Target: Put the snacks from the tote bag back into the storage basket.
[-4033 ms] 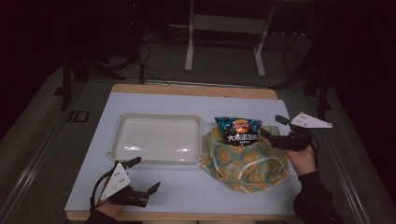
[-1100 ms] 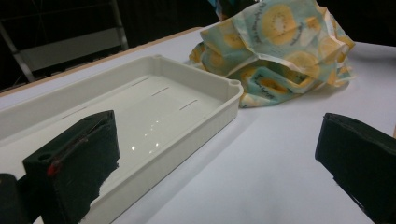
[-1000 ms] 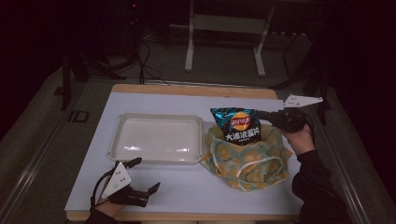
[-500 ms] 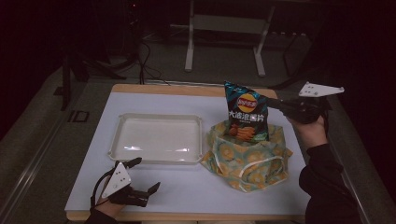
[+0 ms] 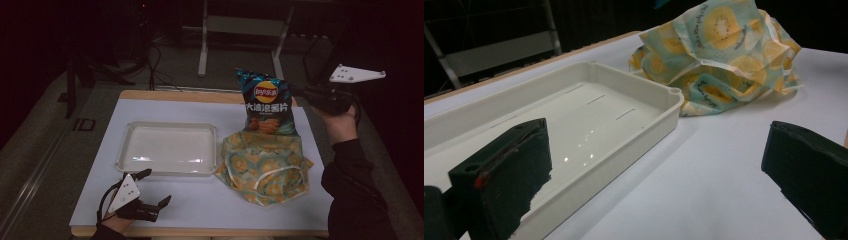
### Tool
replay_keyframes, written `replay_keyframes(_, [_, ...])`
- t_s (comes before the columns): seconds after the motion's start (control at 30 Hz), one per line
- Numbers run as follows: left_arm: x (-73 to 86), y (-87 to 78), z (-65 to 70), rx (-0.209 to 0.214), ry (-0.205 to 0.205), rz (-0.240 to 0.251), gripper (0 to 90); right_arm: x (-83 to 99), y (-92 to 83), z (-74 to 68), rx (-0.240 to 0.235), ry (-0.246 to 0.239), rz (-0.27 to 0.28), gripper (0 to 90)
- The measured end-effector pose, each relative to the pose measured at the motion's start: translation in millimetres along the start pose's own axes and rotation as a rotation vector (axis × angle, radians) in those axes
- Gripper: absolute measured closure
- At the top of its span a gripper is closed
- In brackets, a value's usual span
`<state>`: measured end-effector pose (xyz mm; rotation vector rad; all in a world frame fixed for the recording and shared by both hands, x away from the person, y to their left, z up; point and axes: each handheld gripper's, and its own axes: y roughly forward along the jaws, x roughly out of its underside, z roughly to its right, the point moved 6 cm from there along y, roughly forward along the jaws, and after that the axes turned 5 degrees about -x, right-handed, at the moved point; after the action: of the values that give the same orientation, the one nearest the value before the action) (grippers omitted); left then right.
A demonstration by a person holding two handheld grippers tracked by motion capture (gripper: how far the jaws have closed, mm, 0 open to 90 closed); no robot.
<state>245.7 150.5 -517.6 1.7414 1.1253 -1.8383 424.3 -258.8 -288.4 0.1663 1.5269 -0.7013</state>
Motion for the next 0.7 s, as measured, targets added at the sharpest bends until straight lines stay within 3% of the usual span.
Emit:
replay_keyframes(0.23, [-0.4, -1.3, 0.2, -0.001, -0.001, 0.005, 0.2, -15.9, 21.9, -19.6, -0.055, -0.016, 0.027, 90.0])
replay_keyframes(0.53, [-1.1, -4.1, 2.2, -0.009, 0.048, 0.037, 0.2, -22.6, 64.1, -47.4, -0.145, -0.013, 0.049, 90.0])
replay_keyframes(0.7, [-1.2, -7.7, -1.6, -0.037, 0.030, 0.042, 0.2, -23.9, 94.0, -65.9, -0.198, -0.005, 0.050, 90.0])
